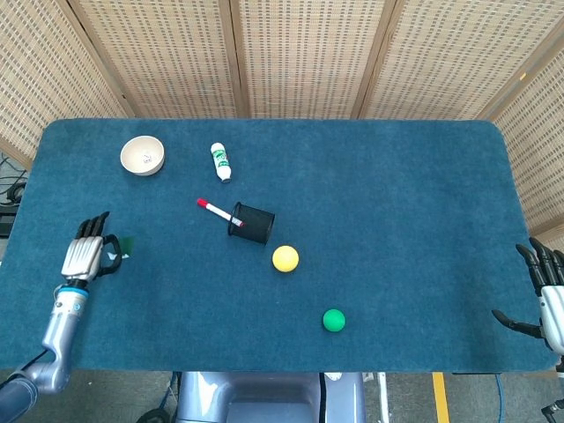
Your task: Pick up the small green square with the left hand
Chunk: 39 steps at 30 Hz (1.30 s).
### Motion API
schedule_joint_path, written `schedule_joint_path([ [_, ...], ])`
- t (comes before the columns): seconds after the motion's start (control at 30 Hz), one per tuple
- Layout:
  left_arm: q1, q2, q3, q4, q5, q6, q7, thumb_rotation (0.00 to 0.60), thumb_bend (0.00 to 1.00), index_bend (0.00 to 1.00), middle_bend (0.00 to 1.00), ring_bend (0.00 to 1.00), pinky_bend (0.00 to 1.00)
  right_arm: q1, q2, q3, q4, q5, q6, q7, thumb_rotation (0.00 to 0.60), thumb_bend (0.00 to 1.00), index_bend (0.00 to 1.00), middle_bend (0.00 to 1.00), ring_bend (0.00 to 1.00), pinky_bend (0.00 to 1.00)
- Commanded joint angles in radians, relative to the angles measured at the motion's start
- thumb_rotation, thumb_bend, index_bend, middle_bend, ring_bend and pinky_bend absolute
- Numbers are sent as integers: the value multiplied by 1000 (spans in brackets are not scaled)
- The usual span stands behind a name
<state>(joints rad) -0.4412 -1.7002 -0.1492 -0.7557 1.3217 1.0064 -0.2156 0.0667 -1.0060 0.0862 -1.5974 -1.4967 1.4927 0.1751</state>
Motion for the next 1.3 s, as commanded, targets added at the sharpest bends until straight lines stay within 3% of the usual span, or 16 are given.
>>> schedule_joint_path([
  [0.03,-41,28,-38,-16,-33,-48,34,600,534,752,0,0,0,1,-1,0,1,-1,0,-3,600,0,0,0,0,0],
  [0.33,-154,99,-149,-59,-142,-168,125,600,533,756,0,0,0,5,-8,2,4,14,-14,-16,600,0,0,0,0,0],
  [0.57,-169,186,-206,-151,-183,-130,149,600,492,729,0,0,0,9,-10,6,8,28,-25,-18,600,0,0,0,0,0],
  [0.6,-161,202,-205,-174,-182,-118,149,600,463,688,0,0,0,9,-10,6,8,27,-25,-18,600,0,0,0,0,0],
  [0.63,-148,223,-200,-206,-178,-101,148,600,397,583,0,0,0,9,-10,6,8,26,-24,-19,600,0,0,0,0,0],
  [0.73,-95,281,-178,-291,-144,-26,125,600,161,139,0,0,0,6,-9,5,6,19,-14,-21,600,0,0,0,0,0],
  [0.77,-80,299,-170,-316,-135,-9,117,600,88,40,0,0,0,5,-9,4,5,16,-11,-21,600,0,0,0,0,0],
  [0.87,4,395,-135,-443,-89,87,89,600,2,0,0,0,0,2,-7,3,0,7,-1,-22,600,0,0,0,0,0],
  [1.0,89,506,-104,-596,-64,172,69,600,0,0,0,0,0,-2,-3,2,-4,0,9,-18,600,0,0,0,0,0],
  [1.3,235,644,-32,-787,-3,331,45,600,0,0,0,0,0,-11,6,0,-9,-13,31,-2,600,0,0,0,0,0],
])
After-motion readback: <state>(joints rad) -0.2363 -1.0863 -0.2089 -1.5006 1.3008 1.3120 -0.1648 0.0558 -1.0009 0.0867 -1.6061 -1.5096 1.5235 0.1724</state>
